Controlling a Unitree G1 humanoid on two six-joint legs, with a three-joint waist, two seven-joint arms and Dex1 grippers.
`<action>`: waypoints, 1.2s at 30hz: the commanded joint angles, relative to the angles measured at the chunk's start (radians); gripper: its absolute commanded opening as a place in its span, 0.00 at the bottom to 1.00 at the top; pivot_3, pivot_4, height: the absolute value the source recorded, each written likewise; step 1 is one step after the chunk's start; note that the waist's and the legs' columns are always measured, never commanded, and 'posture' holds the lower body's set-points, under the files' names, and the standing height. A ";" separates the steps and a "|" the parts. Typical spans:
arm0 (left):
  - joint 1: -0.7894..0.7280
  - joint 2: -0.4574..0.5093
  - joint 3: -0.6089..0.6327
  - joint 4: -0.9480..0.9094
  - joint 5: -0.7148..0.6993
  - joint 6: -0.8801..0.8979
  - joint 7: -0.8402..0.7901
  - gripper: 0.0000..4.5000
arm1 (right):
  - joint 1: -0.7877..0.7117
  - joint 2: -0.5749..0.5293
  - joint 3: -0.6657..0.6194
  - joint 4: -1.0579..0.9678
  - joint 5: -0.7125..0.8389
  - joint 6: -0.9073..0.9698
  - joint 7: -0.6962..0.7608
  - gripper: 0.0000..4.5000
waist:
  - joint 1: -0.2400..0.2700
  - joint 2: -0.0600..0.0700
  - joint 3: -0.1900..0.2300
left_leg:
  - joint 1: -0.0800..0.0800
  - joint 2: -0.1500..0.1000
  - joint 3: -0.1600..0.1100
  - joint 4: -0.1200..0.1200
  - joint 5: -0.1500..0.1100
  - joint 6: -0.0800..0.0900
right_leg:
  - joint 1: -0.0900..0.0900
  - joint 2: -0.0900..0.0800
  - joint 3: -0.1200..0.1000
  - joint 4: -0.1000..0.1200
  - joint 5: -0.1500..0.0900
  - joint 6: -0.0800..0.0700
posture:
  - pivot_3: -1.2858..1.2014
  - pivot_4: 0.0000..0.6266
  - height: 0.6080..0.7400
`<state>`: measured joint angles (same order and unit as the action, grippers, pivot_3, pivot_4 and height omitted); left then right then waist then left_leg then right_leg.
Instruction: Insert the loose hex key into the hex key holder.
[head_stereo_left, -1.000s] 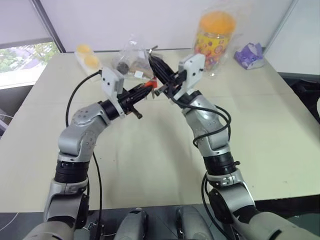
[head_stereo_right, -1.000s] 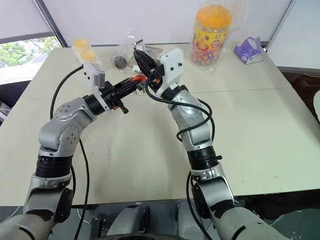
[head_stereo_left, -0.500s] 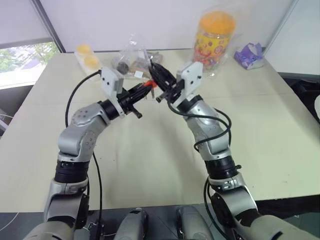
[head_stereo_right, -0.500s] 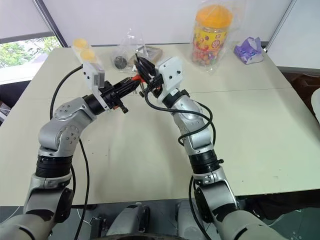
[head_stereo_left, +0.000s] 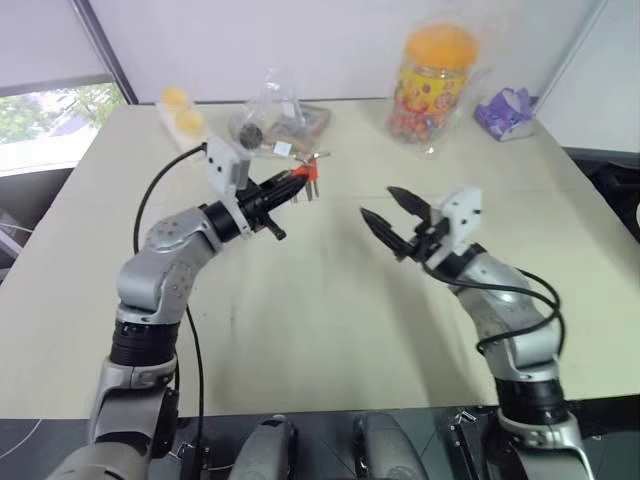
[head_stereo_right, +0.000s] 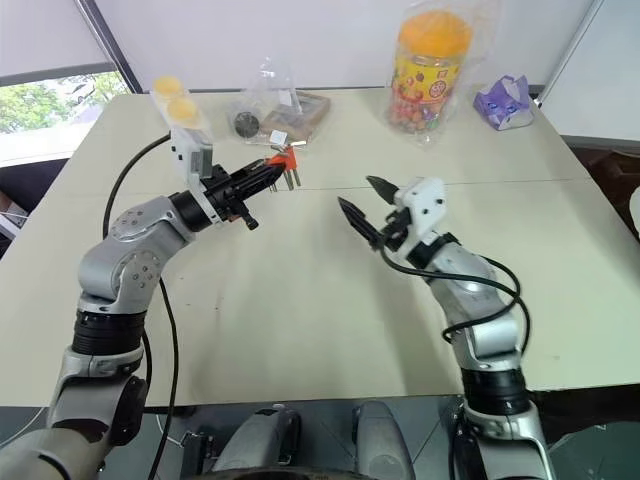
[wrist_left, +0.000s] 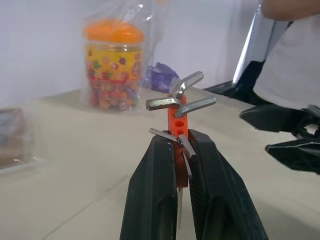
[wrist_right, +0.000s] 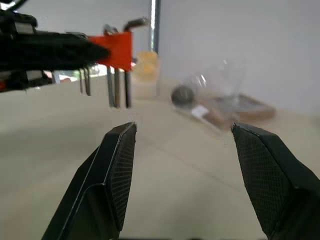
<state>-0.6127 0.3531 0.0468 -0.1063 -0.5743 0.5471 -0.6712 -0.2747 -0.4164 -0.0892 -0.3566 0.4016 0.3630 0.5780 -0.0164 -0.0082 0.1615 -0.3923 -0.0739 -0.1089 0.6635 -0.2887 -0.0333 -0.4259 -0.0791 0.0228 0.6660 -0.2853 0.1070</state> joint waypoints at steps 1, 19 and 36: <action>-0.030 -0.037 -0.015 0.035 -0.061 0.074 -0.024 0.00 | 0.035 -0.091 -0.087 -0.113 0.101 0.079 0.053 0.69 | 0.004 0.000 0.000 | 0.000 0.000 0.000 0.000 0.000 0.000 | 0.001 0.000 0.000 0.000 0.000 0.000 | 0.52 0.24 1.00; -0.080 -0.266 0.008 0.389 -0.212 0.619 0.127 0.00 | 0.037 -0.167 -0.121 -0.155 0.117 0.114 -0.016 0.69 | 0.004 0.000 0.000 | 0.000 0.000 0.000 0.001 0.000 0.001 | 0.001 0.000 0.000 0.000 0.000 0.000 | 0.52 0.24 1.00; -0.065 -0.036 -0.099 0.315 -0.046 0.507 0.032 0.99 | 0.007 -0.187 -0.084 -0.098 0.080 0.077 0.018 0.70 | -0.003 0.000 -0.001 | 0.002 0.000 0.001 0.001 0.000 0.000 | 0.002 0.000 0.001 0.000 0.000 0.000 | 0.52 0.24 1.00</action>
<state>-0.6827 0.2771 -0.0251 0.2400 -0.6859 1.1203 -0.6080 -0.2467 -0.5904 -0.1635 -0.4439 0.4868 0.4695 0.5804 -0.0191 -0.0081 0.1610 -0.3901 -0.0735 -0.1076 0.6641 -0.2886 -0.0336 -0.4244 -0.0787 0.0236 0.6666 -0.2854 0.1069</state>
